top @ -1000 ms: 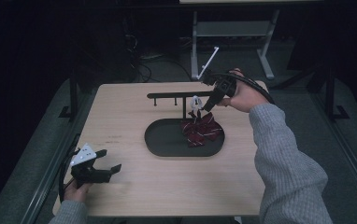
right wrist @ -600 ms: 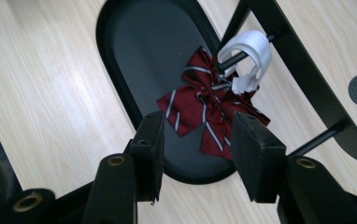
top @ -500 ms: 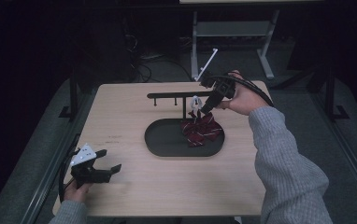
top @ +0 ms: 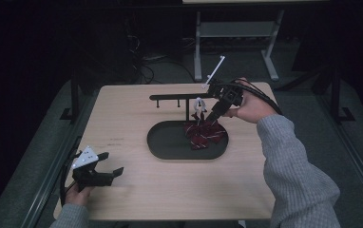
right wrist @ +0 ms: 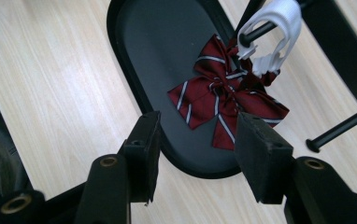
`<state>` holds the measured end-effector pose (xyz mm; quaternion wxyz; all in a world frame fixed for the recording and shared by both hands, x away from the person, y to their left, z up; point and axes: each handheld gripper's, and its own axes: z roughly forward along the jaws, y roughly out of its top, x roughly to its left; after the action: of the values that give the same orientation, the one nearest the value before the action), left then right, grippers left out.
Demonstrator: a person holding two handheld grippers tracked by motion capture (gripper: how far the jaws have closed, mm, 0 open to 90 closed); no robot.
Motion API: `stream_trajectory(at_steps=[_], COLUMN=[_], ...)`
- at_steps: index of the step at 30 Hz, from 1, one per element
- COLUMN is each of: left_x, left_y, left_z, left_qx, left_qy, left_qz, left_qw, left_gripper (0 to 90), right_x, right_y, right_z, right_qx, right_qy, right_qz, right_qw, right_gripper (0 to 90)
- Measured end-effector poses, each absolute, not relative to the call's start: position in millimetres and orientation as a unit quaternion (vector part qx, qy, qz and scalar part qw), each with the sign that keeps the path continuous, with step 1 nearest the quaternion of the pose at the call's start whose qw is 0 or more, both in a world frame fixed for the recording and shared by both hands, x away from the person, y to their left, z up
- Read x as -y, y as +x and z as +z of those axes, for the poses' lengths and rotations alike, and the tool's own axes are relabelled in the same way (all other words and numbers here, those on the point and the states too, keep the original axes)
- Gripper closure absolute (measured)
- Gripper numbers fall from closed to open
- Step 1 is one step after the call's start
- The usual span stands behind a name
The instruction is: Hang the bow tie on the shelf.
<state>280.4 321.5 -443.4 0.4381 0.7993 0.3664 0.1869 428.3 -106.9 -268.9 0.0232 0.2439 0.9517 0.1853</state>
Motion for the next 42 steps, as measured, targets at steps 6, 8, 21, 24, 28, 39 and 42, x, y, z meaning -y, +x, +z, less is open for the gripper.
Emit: stream_trajectory(at_steps=[6, 8, 21, 24, 28, 39, 42], left_x=[-322, -322, -321, -321, -321, -321, -321], left_y=[281, 281, 281, 281, 281, 281, 281], left_z=[-444, -444, -444, -444, -444, -444, -444], left_qx=[-0.366, -0.366, -0.367, -0.366, -0.365, -0.365, -0.364], left_qy=[0.799, 0.799, 0.799, 0.8, 0.801, 0.801, 0.802], left_qz=[0.187, 0.187, 0.187, 0.187, 0.187, 0.187, 0.187], left_qw=[0.438, 0.438, 0.439, 0.437, 0.437, 0.436, 0.436], left_gripper=[12.9, 12.9, 12.9, 12.9, 12.9, 12.9, 12.9], right_x=[111, 112, 123, 125, 129, 137, 140], right_y=[423, 422, 411, 408, 405, 396, 394], right_z=[-272, -273, -283, -284, -287, -296, -299], right_qx=[-0.952, -0.952, -0.95, -0.949, -0.949, -0.947, -0.947], right_qy=[0.243, 0.243, 0.245, 0.247, 0.244, 0.249, 0.251], right_qz=[0.186, 0.187, 0.194, 0.197, 0.198, 0.2, 0.202], right_qw=[0.021, 0.02, 0.017, 0.014, 0.016, 0.01, 0.008], right_gripper=[49.6, 49.5, 48.8, 48.7, 48.4, 47.6, 47.2])
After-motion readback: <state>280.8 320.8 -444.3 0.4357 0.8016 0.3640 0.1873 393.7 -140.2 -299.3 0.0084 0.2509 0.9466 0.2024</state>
